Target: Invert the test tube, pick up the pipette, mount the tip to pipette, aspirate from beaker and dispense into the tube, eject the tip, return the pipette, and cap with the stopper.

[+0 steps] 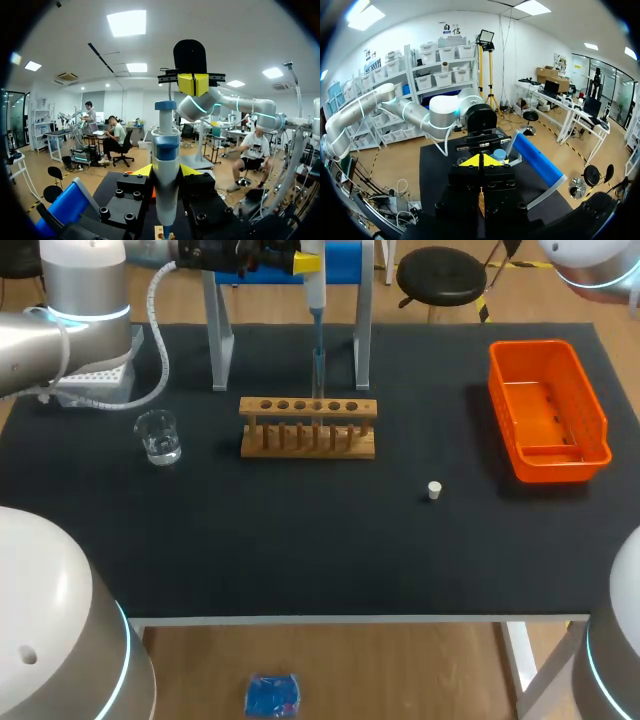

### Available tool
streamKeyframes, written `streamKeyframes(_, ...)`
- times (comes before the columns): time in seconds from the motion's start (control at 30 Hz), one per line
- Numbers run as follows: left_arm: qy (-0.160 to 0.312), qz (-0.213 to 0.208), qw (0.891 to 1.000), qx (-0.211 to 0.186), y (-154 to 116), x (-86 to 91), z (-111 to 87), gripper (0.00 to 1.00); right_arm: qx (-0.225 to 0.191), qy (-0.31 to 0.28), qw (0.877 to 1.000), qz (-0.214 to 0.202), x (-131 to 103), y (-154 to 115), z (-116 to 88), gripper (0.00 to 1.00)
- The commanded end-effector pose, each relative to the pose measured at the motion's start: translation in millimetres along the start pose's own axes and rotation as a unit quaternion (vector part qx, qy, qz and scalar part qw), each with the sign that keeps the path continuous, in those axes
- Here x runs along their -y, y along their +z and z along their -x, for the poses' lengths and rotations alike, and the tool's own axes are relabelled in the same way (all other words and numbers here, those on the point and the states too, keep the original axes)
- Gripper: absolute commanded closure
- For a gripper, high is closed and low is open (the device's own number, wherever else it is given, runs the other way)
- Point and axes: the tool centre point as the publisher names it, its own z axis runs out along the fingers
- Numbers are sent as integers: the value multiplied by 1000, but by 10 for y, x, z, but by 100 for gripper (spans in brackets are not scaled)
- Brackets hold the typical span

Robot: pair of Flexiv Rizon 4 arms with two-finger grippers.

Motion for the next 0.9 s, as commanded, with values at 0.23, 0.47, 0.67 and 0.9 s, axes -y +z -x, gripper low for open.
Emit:
streamKeyframes(0.23,1,0,1000,2,5,1,-15,100,5,5,1000,-6,-36,115,92,100)
streamKeyframes(0.47,1,0,1000,2,5,1,-15,100,7,6,1000,-5,-68,153,129,100)
streamKeyframes(0.67,1,0,1000,2,5,1,-15,100,5,7,1000,-8,-70,206,145,100)
streamKeyframes(0.9,1,0,1000,2,5,1,-15,100,5,10,1000,-12,-48,265,175,100)
